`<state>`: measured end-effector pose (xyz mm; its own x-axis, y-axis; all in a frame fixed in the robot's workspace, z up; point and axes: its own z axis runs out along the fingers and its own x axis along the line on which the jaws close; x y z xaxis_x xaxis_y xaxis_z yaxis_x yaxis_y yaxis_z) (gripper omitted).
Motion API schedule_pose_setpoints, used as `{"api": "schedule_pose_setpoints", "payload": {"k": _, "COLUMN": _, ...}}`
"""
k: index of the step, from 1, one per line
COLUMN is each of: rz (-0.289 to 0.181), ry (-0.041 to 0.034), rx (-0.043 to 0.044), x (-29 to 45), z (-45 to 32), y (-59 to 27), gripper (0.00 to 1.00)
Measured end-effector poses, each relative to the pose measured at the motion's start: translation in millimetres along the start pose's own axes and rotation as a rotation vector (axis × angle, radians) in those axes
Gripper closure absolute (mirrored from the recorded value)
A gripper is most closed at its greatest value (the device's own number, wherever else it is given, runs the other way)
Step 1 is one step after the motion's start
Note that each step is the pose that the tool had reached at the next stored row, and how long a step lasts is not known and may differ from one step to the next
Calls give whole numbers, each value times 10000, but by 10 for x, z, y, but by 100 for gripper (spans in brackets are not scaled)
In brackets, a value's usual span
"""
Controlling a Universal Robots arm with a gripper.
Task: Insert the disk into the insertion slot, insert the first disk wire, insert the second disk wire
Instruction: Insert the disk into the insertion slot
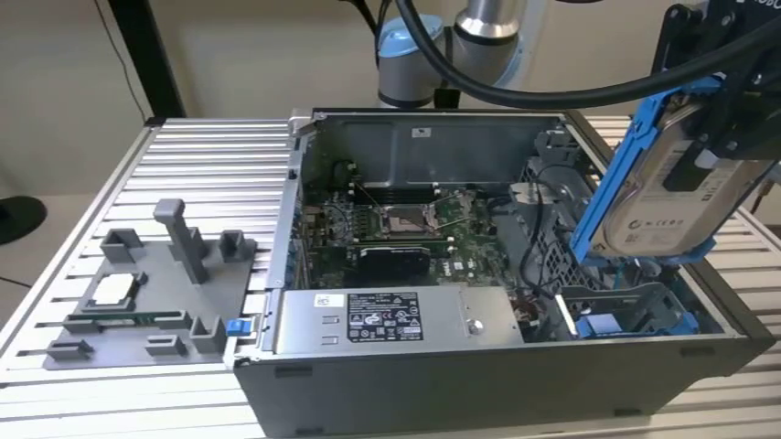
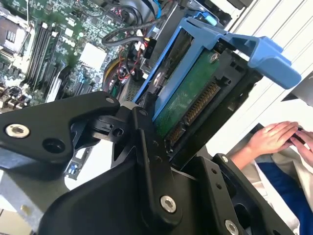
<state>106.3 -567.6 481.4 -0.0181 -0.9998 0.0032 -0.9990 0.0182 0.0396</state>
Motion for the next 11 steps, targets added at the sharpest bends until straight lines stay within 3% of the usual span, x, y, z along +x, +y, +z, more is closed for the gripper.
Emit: {"api": "schedule_pose_setpoints", "payload": {"k": 11, "rz": 0, "ry": 3, "rx": -19, "x": 59, "z": 48, "y": -19, "gripper": 100}}
